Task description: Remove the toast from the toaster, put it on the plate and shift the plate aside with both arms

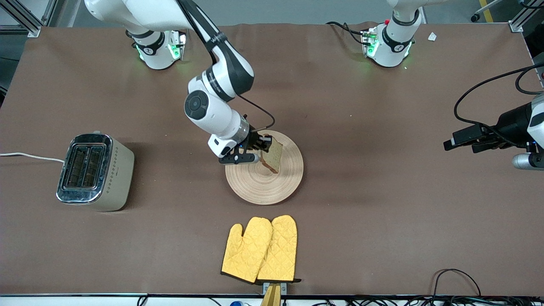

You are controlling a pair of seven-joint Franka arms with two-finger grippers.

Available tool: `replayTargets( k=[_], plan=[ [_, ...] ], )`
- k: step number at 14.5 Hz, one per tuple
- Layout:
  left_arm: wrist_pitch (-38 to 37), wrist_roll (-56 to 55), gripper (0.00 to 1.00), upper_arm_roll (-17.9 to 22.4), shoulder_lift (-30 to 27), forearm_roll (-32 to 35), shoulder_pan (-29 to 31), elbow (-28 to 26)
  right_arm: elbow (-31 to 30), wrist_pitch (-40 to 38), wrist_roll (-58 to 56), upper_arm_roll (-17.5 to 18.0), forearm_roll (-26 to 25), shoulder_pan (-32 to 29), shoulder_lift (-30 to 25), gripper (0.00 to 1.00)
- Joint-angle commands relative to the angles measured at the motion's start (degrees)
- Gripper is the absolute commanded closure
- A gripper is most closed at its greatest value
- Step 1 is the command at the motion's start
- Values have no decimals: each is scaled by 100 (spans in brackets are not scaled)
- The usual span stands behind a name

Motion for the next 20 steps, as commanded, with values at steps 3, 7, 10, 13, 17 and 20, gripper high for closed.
replayTargets(
  k=[3, 7, 10, 13, 17, 20],
  plan=[
    [-47, 75, 0, -238, 404, -371, -48, 24, 363, 209, -338, -77, 286, -25, 530, 100],
    [-21, 618, 0, -520, 1045, -714, -48, 42, 65, 86, -998, -121, 164, -341, 530, 53],
    [216, 1277, 0, -520, 1572, -1311, -57, 24, -190, 33, -1193, -129, 66, -517, 478, 2],
    [400, 1490, 0, -590, 2109, -1365, -268, 24, -182, -361, -1140, -330, 66, -509, 416, 0],
    [1541, 2138, 6, -818, 2514, -2093, -347, -519, -147, -1283, -1052, -796, -257, -403, -162, 0],
    [2097, 2779, 17, -1056, 2996, -2524, -373, -679, 98, -2213, -1009, -1270, -1205, -447, -777, 0]
  ],
)
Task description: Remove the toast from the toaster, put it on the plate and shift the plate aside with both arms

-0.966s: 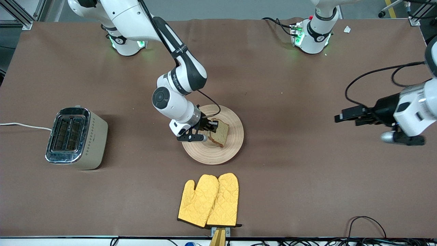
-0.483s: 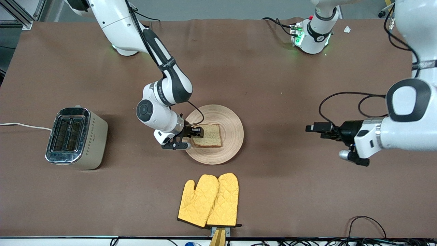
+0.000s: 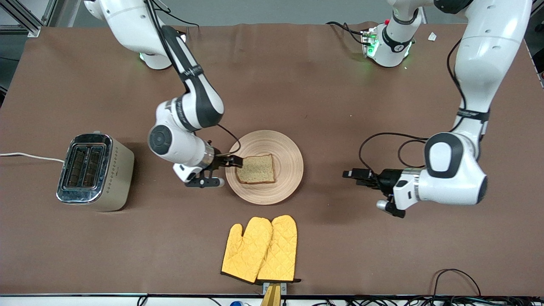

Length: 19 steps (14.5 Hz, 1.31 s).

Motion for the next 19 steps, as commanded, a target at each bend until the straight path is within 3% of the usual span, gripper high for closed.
replayTargets(
  k=[1, 5, 8, 10, 13, 16, 18, 19],
  plan=[
    [370, 796, 24, -164, 452, -475, -32, -89, 75, -970, 139, -503, -596, -11, -797, 0],
    [976, 2055, 35, -164, 1016, -1634, -391, -168, 339, -2298, 78, -1163, -1633, -46, -1930, 0],
    [1460, 2101, 38, -156, 1095, -1856, -770, -229, 348, -2844, 0, -1305, -2589, -72, -2554, 0],
    [1531, 2101, 44, -156, 1096, -1856, -841, -326, 444, -3204, -517, -1454, -2715, -125, -2793, 0],
    [1531, 2101, 54, -164, 1113, -1865, -902, -379, 1120, -3864, -1237, -1945, -2733, -248, -2847, 0],
    [1531, 2101, 64, -164, 1113, -1883, -929, -493, 1227, -3909, -2161, -2473, -2812, -240, -2821, 0],
    [1531, 2101, 69, -156, 1131, -2057, -964, -528, 1227, -3909, -2224, -2326, -2795, -570, -2803, 0],
    [1531, 2101, 73, -156, 1140, -2111, -964, -529, 1227, -3909, -2329, -1324, -2777, -1583, -2794, 0]
  ],
)
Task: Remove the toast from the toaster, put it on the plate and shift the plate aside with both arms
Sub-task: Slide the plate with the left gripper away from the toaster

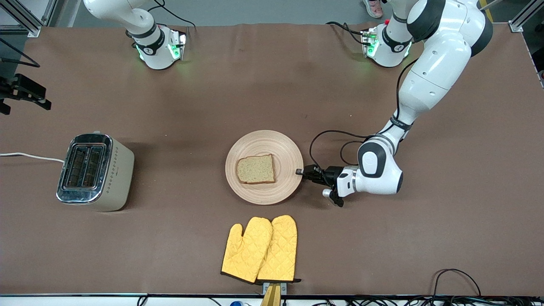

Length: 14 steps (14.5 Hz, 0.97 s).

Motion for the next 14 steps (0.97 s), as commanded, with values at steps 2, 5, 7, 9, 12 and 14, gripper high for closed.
replayTargets(
  k=[2, 5, 7, 9, 12, 14],
  plan=[
    [56, 63, 84, -21, -27, -219, -29, -89, 29, -14, -194, 2968, -142, -2667, 44, 0],
    [56, 19, 100, -21, -35, -227, -21, -80, -15, 38, -132, 2956, -160, -2645, 44, 0],
    [-13, 2, 100, -21, -97, -219, 49, -71, -15, 30, -132, 2965, -160, -2662, 53, 0],
    [-214, 2, 100, -65, -237, -219, 250, -54, -15, 12, -132, 2965, -160, -2663, 53, 0],
    [-864, -147, 100, -292, -544, -227, 1030, -45, -15, -23, -141, 2965, -195, -2654, 53, 0],
    [-1269, -174, 100, -513, -598, -184, 1708, -1, 2, -31, -141, 2965, -222, -2680, 53, 0]
  ],
)
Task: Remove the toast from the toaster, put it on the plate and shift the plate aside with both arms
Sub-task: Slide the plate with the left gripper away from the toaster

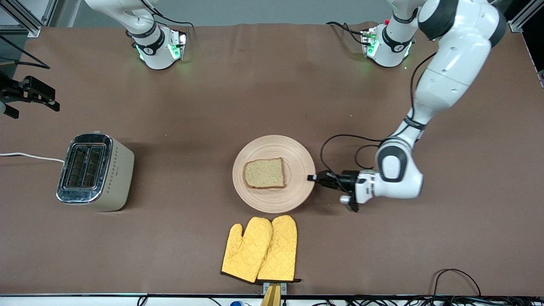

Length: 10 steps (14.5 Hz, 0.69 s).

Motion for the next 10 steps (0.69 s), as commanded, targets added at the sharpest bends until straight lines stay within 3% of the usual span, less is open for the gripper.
replayTargets(
  k=[1, 4, 7, 10],
  plan=[
    [-689, -69, 100, -393, -303, -29, 994, -63, -14, -53, 11, 126, -120, -143, -12, 0],
    [-1164, -980, 100, -394, -697, 268, 1732, 103, -32, -97, 29, 100, -111, -195, 14, 0],
    [-1349, -1273, 100, -394, -655, 1034, 2304, 491, -15, -97, 20, 100, -111, -204, 14, 0],
    [-1595, -1247, 100, -385, -524, 1577, 2849, 500, 20, -71, -23, 91, -129, -344, 67, 0]
  ],
)
